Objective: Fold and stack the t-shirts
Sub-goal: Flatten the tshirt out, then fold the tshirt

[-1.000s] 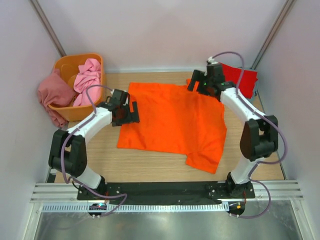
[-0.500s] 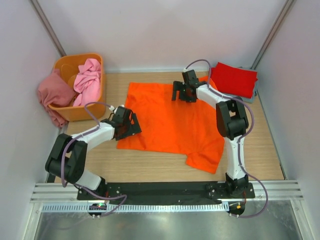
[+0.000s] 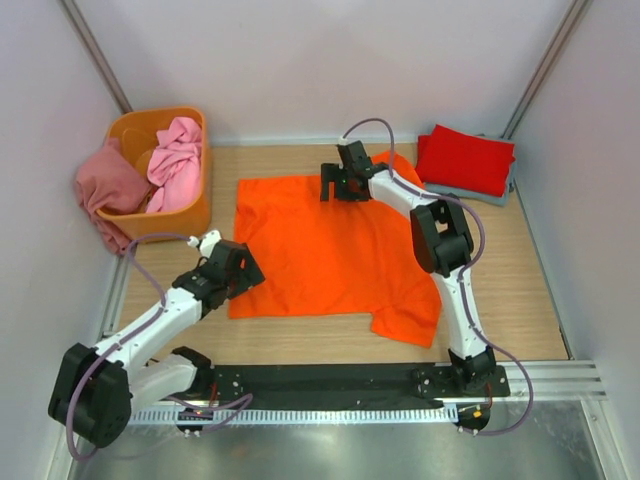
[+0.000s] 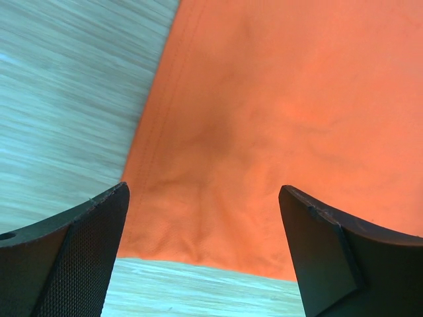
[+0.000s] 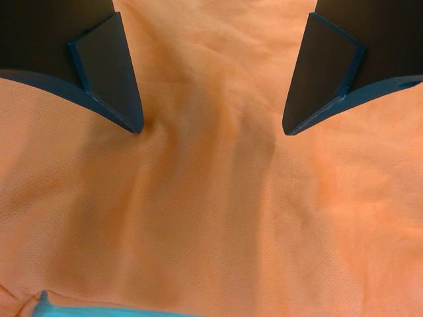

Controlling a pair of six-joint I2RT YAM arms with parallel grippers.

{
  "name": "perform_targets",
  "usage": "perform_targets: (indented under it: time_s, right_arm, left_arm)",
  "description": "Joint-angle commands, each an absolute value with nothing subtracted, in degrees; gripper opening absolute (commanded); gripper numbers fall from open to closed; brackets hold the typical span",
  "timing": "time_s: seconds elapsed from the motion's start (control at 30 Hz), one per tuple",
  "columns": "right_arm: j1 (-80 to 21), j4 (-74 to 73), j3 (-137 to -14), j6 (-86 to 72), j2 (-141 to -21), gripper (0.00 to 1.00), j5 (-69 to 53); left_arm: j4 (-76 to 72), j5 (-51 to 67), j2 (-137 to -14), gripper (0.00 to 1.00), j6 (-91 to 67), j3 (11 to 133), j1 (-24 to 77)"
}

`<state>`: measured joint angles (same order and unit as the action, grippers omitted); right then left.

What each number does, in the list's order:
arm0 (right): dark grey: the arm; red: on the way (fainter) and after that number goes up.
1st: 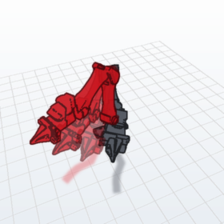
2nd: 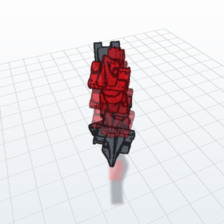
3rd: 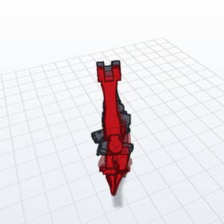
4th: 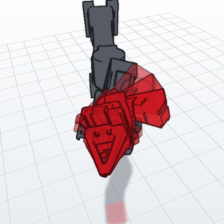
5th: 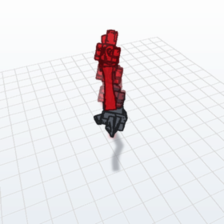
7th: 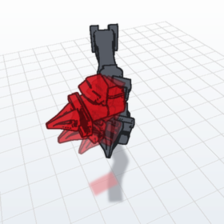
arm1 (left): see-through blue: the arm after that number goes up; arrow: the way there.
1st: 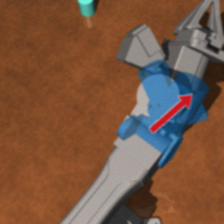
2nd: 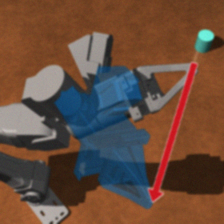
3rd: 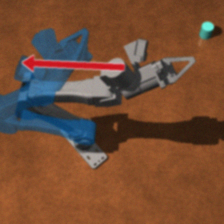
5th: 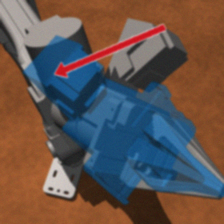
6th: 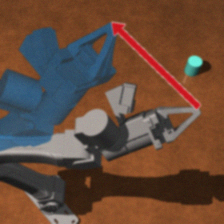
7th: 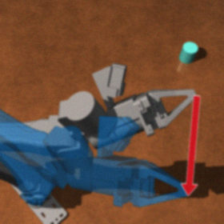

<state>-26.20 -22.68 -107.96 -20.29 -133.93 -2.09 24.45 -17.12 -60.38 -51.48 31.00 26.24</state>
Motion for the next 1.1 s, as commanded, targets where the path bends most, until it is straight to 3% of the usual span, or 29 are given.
perform_targets:
  time_s: [0.0,0.2,0.33,0.53,0.83,1.07]
  right_arm:
    - [-27.16,-23.99,-109.77,-21.01,-136.84,0.93,-3.25]
    - [-27.25,-27.24,-115.48,-16.62,-138.16,0.93,-4.83]
    - [-27.42,-27.43,-113.66,-15.12,-131.78,0.91,-1.86]
    - [-29.62,-22.24,-97.31,-16.43,-113.76,0.91,9.46]
    - [-31.55,-16.17,-61.73,-26.62,-77.11,0.91,13.27]
    - [-32.26,-20.65,-44.14,-30.94,-60.13,0.91,13.18]
  left_arm:
    - [28.21,-22.15,-59.85,0.96,-50.72,33.13,26.37]
    - [35.75,-22.14,-56.0,0.93,-51.06,36.03,26.46]
    - [43.14,-20.75,-52.12,0.91,-53.17,36.73,26.63]
    - [52.3,-25.23,-53.7,0.9,-63.0,36.84,35.85]
    - [46.41,-24.08,-46.32,0.65,-66.88,26.11,36.12]
    - [46.23,-27.06,-45.7,0.64,-67.76,25.84,36.12]
